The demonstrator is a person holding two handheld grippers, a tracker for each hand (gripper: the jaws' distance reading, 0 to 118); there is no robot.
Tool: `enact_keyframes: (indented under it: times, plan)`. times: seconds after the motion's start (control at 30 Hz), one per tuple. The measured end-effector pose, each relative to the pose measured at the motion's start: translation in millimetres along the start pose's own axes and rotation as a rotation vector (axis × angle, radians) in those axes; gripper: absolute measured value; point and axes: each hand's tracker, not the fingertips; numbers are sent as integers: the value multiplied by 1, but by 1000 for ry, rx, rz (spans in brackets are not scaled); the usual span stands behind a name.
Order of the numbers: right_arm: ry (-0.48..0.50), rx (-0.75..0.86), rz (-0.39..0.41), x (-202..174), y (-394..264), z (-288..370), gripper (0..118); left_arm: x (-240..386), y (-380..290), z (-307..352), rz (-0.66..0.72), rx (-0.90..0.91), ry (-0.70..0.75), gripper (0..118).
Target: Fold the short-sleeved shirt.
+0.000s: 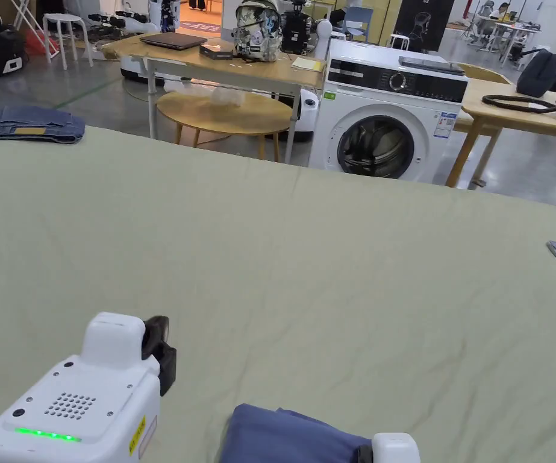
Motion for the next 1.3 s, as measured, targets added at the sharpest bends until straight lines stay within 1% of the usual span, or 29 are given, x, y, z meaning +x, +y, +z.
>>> enact_keyframes:
  times: [0.03,0.13,0.17,0.23,0.27,0.3,0.4,0.47,0.5,0.53,0.57,0.7,0.77,0.87,0.9,0.93,0.97,1.0,1.03,1.07,1.1,1.13,1.17,1.2,1.3]
  plan:
    - [0,-9,-7,-1,1,-3,0,-3,-5,-2,11,-37,-21,0]
    - [-13,-14,8,-2,0,-6,0,-12,-16,-12,88,-201,-100,0]
    - [-12,-14,8,-2,1,-8,0,-17,-21,-18,118,-226,-133,0]
    - [-6,-21,-8,2,3,-8,0,-24,-28,-28,189,-329,-206,0]
    - [-2,-23,-17,3,3,-8,0,-27,-32,-35,220,-379,-239,2]
    - [1,-22,-19,3,2,-8,0,-27,-34,-38,253,-433,-276,9]
    - [4,-19,-9,3,1,-5,0,-34,-49,-60,369,-597,-430,43]
    - [8,-20,-13,4,1,-4,0,-31,-59,-73,466,-672,-577,58]
    - [10,-21,-20,4,1,-4,0,-32,-65,-80,535,-703,-631,72]
    - [13,-23,-25,5,1,-4,0,-33,-70,-86,576,-737,-649,80]
    - [15,-23,-27,6,1,-3,0,-32,-74,-88,612,-773,-690,83]
    - [15,-20,-28,6,-1,-2,0,-24,-92,-106,671,-873,-798,83]
    - [15,-19,-31,7,-2,-3,0,-17,-103,-116,704,-918,-818,83]
    - [17,-19,-40,8,-3,-3,0,-11,-110,-124,818,-914,-929,83]
    - [17,-19,-42,9,-3,-3,0,-7,-113,-128,843,-921,-953,80]
    - [16,-20,-45,9,-3,-3,0,-4,-115,-130,836,-925,-967,75]
    - [16,-21,-47,9,-3,-2,0,-4,-118,-135,826,-920,-976,65]
    - [16,-21,-48,9,-3,-2,0,-1,-119,-136,816,-915,-974,47]
    - [16,-19,-49,9,-4,-2,0,4,-119,-137,795,-916,-962,47]
    - [14,-19,-51,9,-4,-2,0,7,-120,-137,761,-926,-929,39]
    - [14,-19,-54,9,-4,-2,0,11,-124,-137,716,-949,-875,25]
    - [12,-20,-56,10,-4,-2,0,14,-126,-135,721,-945,-869,20]
    - [13,-21,-59,9,-5,-1,0,13,-127,-133,747,-925,-897,17]
    - [13,-20,-61,9,-5,-1,0,9,-127,-130,773,-900,-908,16]
    - [10,-16,-51,6,-3,1,0,6,-123,-119,765,-873,-902,15]
